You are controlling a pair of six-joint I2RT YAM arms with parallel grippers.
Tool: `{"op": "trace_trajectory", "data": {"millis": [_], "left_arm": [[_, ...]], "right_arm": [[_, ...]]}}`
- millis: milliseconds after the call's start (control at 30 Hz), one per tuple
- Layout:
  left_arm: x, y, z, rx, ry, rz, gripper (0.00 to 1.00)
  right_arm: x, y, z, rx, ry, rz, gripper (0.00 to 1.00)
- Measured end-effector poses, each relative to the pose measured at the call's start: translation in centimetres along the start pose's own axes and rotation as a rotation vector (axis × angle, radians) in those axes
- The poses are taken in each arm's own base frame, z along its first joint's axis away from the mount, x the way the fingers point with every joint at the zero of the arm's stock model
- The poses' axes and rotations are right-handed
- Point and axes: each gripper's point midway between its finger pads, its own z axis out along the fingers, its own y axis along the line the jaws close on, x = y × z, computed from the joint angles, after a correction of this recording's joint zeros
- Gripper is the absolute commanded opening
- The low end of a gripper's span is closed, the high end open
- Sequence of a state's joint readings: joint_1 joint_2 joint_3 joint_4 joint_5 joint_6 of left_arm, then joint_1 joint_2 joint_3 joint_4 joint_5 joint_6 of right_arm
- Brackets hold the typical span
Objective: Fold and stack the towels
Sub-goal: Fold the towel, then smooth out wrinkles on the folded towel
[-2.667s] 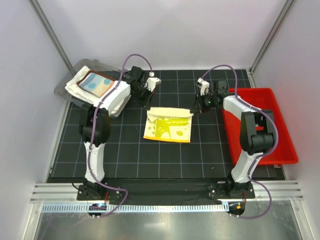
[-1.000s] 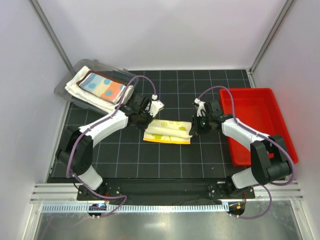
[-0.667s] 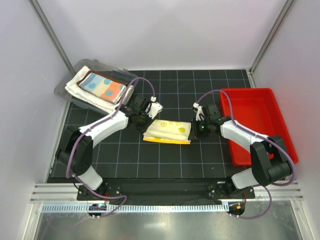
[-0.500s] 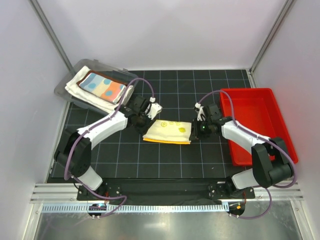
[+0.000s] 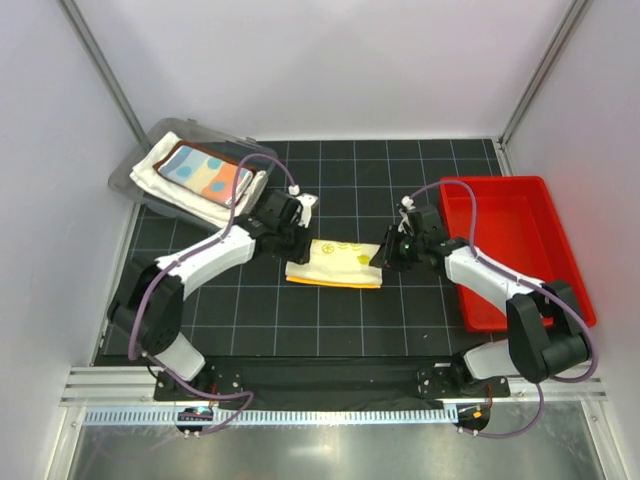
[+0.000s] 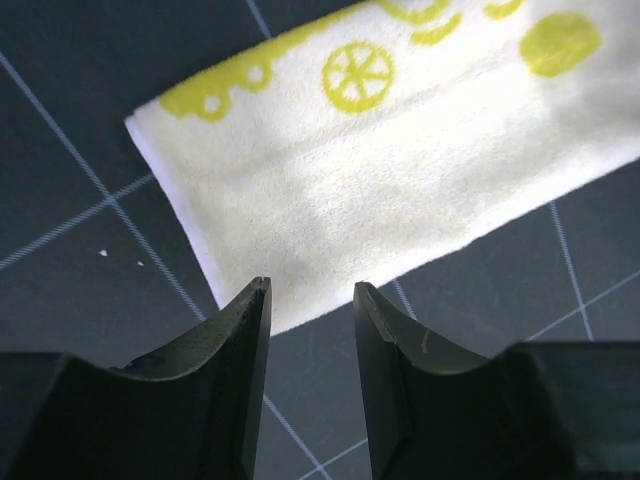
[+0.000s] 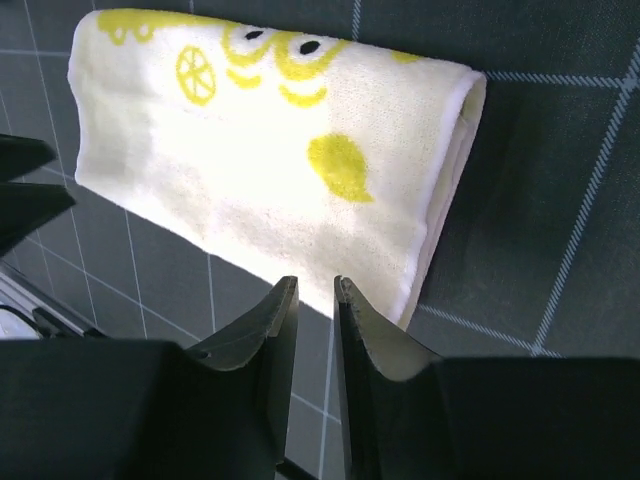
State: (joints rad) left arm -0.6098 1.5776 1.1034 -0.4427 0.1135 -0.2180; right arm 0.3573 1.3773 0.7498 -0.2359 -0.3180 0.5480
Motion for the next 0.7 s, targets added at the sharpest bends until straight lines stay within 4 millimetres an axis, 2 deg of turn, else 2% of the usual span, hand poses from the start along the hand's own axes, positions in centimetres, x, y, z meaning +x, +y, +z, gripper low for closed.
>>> {"op": "trace_trajectory", "data": {"millis": [67,133,233,267,433,567,700], "left_arm": [[1.3,0.3,1.5,-0.010,0.045,-0.043,0.42],[2.4,0.7,2.4,-0.028,0.075,-0.070,0.42],[3.7,1.4,3.1,-0.069,0.108,-0.108,0.42],[3.9,1.6,3.2,-0.082,0.112,-0.118,0.42],[3.7,2.8,3.3,-0.167,0.092,-0.164,0.44],[3.4,3.5,2.9,-0.214,0.085,-0.182,0.46],[0.9,2.7,2.7,-0.184,0.035,-0.202,0.46]], "right_arm": [[0.3,-0.3,0.7,-0.010,-0.015,0.019,0.28],[1.5,-1.4,1.6,0.003,0.005,0.043,0.28],[3.5,-3.0,2.8,0.035,0.065,0.072,0.28],[3.6,-3.0,3.0,0.030,0.071,0.074,0.28],[3.4,-2.8,2.7,0.024,0.064,0.047,0.28],[2.5,-1.9,2.2,0.005,0.053,0.038,0.28],[1.1,-0.4,2.0,-0.043,0.022,0.026,0.27]]}}
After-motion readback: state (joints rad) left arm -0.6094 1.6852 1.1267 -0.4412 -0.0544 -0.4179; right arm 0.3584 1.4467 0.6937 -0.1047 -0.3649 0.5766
